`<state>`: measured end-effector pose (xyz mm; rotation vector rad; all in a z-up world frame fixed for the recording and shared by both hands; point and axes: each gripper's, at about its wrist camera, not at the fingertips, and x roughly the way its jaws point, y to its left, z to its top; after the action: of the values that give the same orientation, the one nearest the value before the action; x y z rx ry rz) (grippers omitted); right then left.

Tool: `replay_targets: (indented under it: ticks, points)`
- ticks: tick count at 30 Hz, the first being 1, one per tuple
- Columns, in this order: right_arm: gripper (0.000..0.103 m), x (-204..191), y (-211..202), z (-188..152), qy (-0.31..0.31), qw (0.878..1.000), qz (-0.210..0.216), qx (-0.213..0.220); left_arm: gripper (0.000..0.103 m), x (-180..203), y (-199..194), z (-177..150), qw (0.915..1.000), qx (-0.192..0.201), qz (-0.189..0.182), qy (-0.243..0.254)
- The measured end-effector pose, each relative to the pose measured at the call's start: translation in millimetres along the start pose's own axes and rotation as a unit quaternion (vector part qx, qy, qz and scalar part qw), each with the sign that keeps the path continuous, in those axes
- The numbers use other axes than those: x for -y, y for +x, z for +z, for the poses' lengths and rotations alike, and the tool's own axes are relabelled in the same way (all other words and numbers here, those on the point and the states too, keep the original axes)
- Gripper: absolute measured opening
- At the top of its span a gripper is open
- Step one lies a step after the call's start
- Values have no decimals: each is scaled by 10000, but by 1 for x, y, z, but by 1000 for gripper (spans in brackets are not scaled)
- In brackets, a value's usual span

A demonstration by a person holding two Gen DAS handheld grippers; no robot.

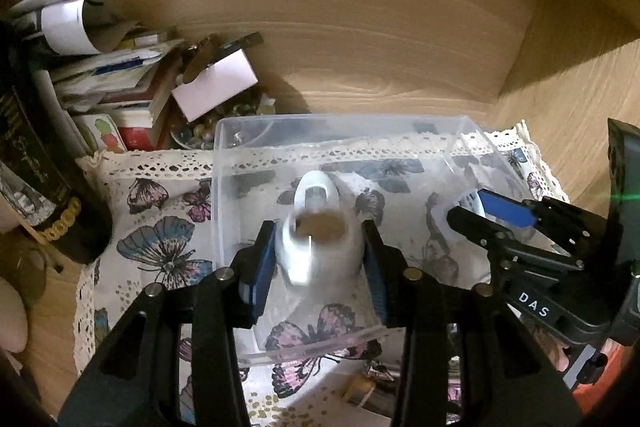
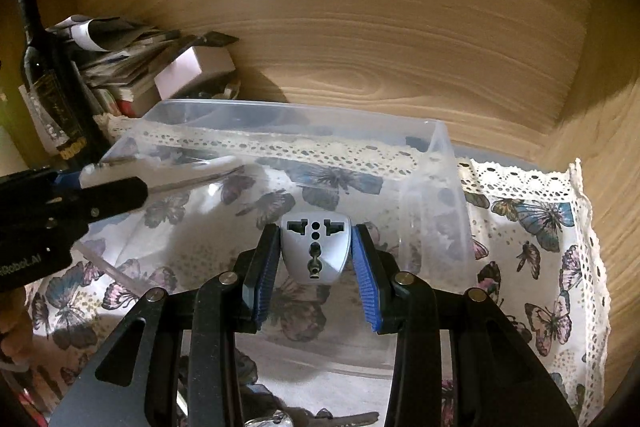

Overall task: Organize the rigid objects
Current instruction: 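Carry white device into clear box with left tool while right tool drops adapter in, then withdraw both open tools from the clear box toward the remaining items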

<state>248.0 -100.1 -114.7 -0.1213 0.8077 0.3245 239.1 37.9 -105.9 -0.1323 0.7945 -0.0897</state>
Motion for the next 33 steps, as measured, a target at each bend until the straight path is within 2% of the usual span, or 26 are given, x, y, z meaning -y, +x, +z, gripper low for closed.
replay_targets:
  ticks: [6,9,14,15,17,20,22,27,33]
  points:
    - [35,-1,-14,3,-7,9999,58,130,43,0,-9,3,10000,22,79,9]
    - [44,0,-31,4,21,9994,71,329,50,3,-22,2,9998,151,146,36]
    - [55,-1,-69,4,-12,9970,37,777,69,12,-55,-2,9979,564,279,173]
    - [60,-1,-76,4,-10,9962,20,867,73,15,-61,-3,9973,640,315,199]
    - [65,-3,-91,0,-15,9945,-11,1045,87,19,-75,-6,9955,825,404,215]
    - [70,-4,-109,-6,-56,9924,-53,1231,100,22,-91,-11,9942,990,404,112]
    - [76,-4,-119,-11,-71,9910,-74,1333,101,23,-98,-15,9938,1035,398,73]
    - [78,-4,-135,-26,-76,9896,-88,1431,102,26,-104,-29,9949,918,404,64]
    - [79,-2,-131,-51,81,9934,-51,1141,102,23,-88,-59,9980,413,467,58]
